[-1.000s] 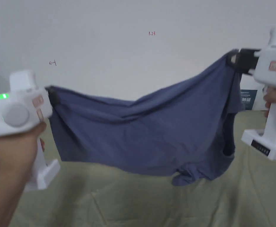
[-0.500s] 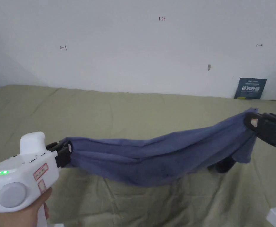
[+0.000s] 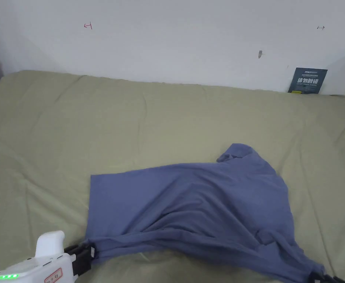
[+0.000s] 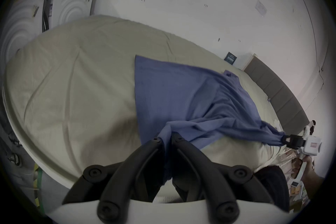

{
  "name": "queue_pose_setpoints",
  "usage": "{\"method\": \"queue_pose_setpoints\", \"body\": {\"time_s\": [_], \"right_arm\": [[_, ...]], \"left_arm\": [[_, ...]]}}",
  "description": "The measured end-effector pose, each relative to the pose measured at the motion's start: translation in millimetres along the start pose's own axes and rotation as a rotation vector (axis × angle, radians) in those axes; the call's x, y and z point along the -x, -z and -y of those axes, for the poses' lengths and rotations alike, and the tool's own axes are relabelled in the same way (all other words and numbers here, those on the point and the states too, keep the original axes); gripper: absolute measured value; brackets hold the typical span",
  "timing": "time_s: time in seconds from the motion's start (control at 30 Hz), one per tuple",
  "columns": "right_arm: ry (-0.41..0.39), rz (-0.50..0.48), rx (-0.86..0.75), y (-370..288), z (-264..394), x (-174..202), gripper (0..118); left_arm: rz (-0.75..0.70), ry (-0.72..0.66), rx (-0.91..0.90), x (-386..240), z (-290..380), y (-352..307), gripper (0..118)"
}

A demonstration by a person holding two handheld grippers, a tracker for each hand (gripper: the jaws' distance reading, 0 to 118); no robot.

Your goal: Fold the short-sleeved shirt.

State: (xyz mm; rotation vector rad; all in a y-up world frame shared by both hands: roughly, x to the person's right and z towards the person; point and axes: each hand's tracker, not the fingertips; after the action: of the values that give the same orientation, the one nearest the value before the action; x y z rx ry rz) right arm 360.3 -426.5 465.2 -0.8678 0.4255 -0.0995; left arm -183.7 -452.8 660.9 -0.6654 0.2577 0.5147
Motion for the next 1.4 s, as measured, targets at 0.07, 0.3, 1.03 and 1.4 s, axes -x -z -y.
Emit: {"method": "queue_pose_setpoints", "body": {"time_s": [0.07, 0.3, 1.03, 1.4], "right_arm": [[0.000, 0.040, 0.060, 11, 3, -6, 27], [0.002, -0.038, -0.023, -16, -3, 1, 118], [0.015, -0.183, -0.062, -44, 3, 64, 0], [0.063, -0.195, -0.026, -15, -6, 66, 0]], "left_arm": [[-0.011, 0.019, 0.004, -3, 4, -3, 10], [0.040, 0.009, -0.052, -6, -2, -57, 118], [-0.114, -0.009, 0.110, 6, -191, 76, 3], [-0.184, -0.131, 0.324, 31, -246, 225, 116]]}}
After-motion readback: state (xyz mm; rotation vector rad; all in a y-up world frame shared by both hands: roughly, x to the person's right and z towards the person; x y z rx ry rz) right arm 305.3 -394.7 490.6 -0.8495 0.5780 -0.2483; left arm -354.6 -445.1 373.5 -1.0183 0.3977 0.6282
